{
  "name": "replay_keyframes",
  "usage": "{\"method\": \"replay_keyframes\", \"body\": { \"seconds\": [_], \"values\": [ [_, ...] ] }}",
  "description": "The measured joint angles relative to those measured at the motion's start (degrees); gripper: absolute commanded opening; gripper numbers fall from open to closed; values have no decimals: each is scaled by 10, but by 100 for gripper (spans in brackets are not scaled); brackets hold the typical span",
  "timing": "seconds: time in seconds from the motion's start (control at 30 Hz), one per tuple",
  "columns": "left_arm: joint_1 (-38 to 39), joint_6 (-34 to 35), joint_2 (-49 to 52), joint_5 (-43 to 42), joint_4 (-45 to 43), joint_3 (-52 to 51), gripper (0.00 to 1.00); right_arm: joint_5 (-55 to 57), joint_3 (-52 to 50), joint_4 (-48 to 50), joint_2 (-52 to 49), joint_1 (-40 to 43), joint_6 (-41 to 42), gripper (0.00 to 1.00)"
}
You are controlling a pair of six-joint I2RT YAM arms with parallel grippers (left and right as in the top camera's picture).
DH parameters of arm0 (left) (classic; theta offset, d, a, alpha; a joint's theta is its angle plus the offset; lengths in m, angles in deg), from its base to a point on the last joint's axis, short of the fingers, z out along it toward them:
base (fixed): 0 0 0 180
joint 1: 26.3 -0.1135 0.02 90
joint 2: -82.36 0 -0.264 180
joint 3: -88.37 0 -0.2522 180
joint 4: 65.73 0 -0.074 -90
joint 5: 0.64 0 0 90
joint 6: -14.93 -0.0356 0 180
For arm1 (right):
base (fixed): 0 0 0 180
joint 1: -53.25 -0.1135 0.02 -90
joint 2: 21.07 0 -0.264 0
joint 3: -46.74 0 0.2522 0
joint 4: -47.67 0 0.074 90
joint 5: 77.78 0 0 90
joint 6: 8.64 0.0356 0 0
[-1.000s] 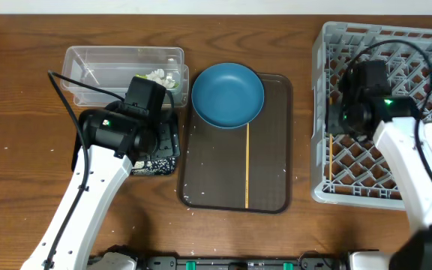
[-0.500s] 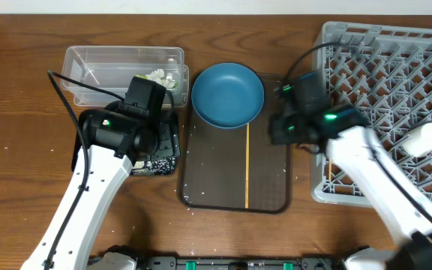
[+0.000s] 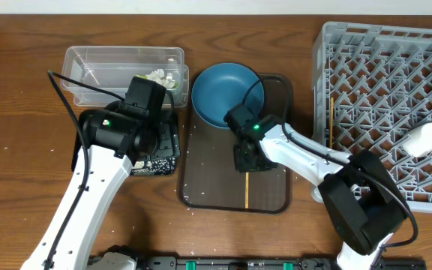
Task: Sort waste into correct bins and load items into the dishwasher rack
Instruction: 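Grasp the second chopstick on the brown tray with the right gripper, then place the second chopstick upright in the rack beside the first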
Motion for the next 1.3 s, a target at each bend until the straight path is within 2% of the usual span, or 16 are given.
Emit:
{"method": "replay_keyframes", "body": {
  "seconds": [0.2,0.37,0.63,1.0,1.17,1.3],
  "values": [
    [0,0,0,0,0,0,81,38,1,-17,-1,5,42,1],
    [0,0,0,0,0,0,81,41,1,-18,-1,28,47,1],
    [0,0,0,0,0,0,81,41,3,-52,23,84,-17,1],
    [0,0,0,0,0,0,81,42,49,-62,259,259,-177,1],
    [0,0,0,0,0,0,81,42,46,-82,256,336,-231,1],
    [0,0,0,0,0,0,81,33,37,-86,227,355,-267,1]
  ]
}}
